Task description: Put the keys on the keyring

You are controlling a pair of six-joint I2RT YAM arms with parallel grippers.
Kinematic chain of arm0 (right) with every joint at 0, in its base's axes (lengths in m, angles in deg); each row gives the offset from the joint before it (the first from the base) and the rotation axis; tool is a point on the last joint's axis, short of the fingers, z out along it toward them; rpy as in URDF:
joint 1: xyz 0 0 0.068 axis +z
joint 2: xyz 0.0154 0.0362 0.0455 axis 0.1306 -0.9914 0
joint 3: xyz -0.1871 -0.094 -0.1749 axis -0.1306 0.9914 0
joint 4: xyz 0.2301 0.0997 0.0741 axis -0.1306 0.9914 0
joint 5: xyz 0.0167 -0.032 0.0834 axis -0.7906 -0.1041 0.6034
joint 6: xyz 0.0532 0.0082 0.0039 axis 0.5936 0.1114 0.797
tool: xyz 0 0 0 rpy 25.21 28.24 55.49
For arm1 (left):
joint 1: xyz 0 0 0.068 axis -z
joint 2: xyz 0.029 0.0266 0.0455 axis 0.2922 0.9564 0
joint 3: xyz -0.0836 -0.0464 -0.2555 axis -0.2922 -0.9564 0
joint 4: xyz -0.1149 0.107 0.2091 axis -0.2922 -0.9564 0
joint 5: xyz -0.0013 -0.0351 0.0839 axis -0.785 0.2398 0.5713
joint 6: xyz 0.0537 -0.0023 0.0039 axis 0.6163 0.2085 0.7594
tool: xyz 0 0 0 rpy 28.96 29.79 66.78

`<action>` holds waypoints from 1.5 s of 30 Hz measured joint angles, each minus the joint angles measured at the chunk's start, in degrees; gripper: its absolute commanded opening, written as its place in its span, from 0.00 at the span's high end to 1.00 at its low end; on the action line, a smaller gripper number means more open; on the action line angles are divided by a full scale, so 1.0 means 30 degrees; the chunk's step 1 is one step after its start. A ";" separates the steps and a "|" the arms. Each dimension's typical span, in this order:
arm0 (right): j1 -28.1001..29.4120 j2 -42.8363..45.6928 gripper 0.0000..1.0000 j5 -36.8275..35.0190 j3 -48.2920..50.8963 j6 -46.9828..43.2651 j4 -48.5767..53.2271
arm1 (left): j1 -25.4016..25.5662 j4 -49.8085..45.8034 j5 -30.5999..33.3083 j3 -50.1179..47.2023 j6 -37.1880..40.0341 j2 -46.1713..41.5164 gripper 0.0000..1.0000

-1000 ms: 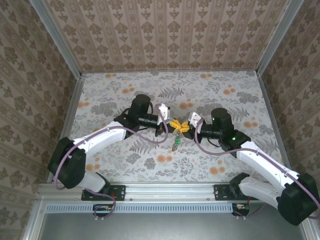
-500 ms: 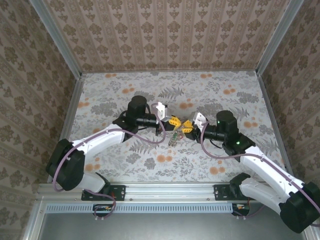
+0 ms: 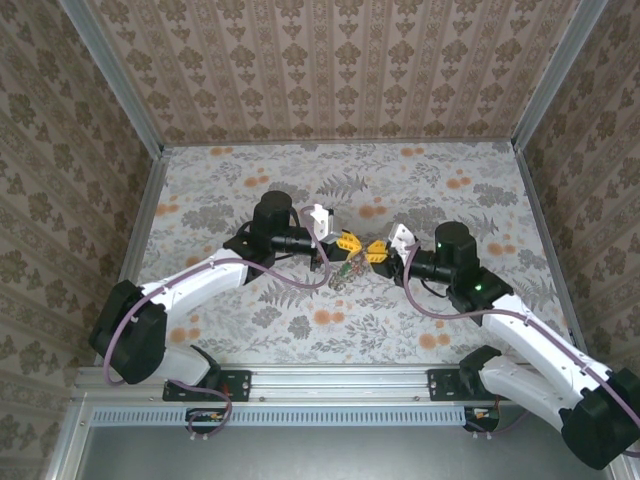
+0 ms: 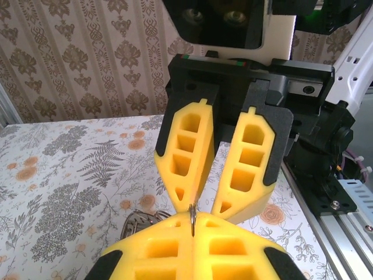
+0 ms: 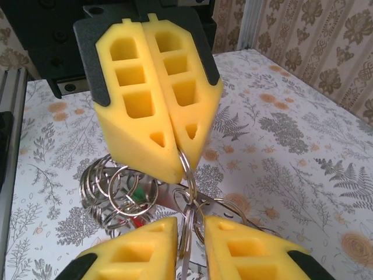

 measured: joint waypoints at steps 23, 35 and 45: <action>0.0058 -0.1355 0.98 0.0087 -0.0546 0.1690 0.0452 | 0.0233 0.2594 0.0197 -0.0925 -0.1603 0.0364 1.00; -0.0029 -0.2550 0.99 0.0816 -0.1865 0.2659 0.2062 | 0.0226 0.3891 0.0146 -0.1231 -0.2222 0.0707 1.00; -0.0503 -0.2062 1.00 0.1035 -0.1880 0.2914 0.2681 | 0.0211 0.3985 0.0204 -0.1253 -0.2040 0.0707 1.00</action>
